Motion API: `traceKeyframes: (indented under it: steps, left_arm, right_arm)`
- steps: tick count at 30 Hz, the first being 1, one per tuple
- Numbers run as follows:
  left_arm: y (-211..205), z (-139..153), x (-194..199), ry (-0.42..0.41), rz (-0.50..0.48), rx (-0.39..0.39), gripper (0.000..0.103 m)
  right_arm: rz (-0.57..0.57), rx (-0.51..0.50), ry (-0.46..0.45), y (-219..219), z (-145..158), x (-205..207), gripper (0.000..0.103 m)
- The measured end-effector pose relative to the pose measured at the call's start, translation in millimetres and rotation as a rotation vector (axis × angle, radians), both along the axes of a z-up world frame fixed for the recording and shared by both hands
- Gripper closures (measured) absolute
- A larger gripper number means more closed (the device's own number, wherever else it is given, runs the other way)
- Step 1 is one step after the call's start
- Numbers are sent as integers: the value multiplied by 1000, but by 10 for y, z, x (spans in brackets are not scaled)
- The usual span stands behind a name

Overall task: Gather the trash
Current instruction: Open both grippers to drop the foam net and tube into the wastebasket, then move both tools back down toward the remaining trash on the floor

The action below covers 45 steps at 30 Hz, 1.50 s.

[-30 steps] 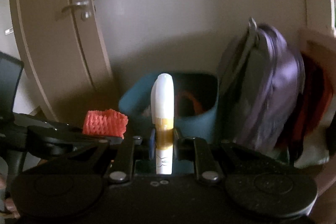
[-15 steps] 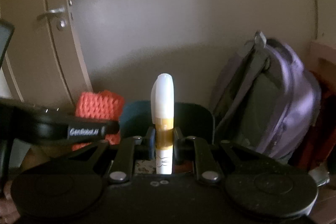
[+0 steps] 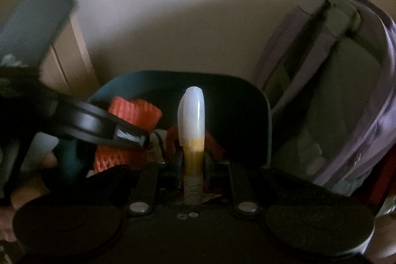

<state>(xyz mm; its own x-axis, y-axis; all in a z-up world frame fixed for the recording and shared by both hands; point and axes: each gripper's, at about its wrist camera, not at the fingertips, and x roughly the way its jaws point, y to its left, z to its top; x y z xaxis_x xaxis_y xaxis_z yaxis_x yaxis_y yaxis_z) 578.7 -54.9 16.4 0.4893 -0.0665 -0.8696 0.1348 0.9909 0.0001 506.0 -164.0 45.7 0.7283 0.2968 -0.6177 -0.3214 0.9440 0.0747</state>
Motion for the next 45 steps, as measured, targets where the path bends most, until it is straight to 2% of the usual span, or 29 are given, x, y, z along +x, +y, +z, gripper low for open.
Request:
traceKeyframes:
  steps: [3,5,7,9,11,13,20,23,30,35,41,45]
  left_arm:
    - [35,-69,57,43,-5,-9,79]
    - [57,-87,88,76,-5,-22,74]
    - [68,-93,109,100,-9,-30,56]
    - [100,-62,101,85,13,-29,47]
    - [134,-20,83,77,20,-65,45]
    - [155,18,46,65,21,-86,41]
    - [158,281,-232,-20,5,-109,36]
    - [126,443,-392,-58,-1,-111,28]
    - [132,804,-916,-133,-31,-95,27]
    - [172,1035,-1328,-180,-55,-75,27]
    - [271,1183,-1857,-217,-89,-85,27]
    - [362,1171,-2189,-227,-110,-87,27]
  right_arm:
    - [12,-31,11,63,-24,39,87]
    - [27,-59,11,105,-53,27,87]
    - [32,-70,6,126,-62,8,86]
    - [35,-72,14,153,-53,7,84]
    - [36,-83,10,166,-36,-23,83]
    - [47,-76,10,169,-10,-78,78]
    - [40,-67,-24,108,178,-259,69]
    - [31,-61,-38,64,282,-387,64]
    - [16,-29,-66,-92,554,-777,59]
    - [18,-14,-91,-119,759,-1170,52]
    - [32,5,-99,-179,819,-1440,46]
    - [57,9,-101,-177,779,-1683,41]
